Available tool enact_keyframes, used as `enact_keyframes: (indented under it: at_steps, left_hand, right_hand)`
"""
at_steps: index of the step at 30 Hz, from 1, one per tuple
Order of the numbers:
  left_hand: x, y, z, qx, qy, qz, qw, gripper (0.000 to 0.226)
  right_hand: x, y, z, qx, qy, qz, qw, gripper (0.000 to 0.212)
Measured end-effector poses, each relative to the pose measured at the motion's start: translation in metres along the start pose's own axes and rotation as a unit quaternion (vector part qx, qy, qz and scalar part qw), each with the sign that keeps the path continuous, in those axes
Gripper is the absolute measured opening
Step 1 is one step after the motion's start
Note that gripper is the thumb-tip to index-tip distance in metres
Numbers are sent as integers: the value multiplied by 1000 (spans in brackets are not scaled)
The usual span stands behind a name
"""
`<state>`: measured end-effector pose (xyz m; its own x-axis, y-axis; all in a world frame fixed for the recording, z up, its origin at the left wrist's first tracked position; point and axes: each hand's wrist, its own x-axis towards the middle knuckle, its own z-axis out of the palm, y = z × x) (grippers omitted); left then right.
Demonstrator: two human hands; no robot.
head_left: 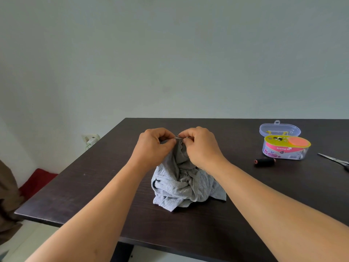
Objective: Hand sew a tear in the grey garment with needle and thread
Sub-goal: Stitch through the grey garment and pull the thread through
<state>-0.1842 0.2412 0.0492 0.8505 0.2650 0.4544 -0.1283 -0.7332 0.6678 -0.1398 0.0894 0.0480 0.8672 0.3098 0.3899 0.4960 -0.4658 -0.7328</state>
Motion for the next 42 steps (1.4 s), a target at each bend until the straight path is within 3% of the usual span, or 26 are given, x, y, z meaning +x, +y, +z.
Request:
enact_keyframes:
  at_steps: [13,21,27,31,42]
  left_hand:
    - [3,-3,-2,1,-26,16,1000,12]
    - [5,-3,1,4,-79,14,997,16]
    - [2,-4,2,-98,-89,-26,991,11]
    - [-2,-4,5,-190,-86,-75,975,8]
    - [-6,1,7,-328,-128,-165,921,8]
  right_hand:
    - [3,1,-3,-100,-29,-32,994,28]
    - [6,6,-8,-88,-41,-27,995,27]
    - [7,10,-7,15,-43,11,999,25]
    - [4,9,-5,105,-38,48,993,23]
    - [-1,12,-4,215,-43,74,973,24]
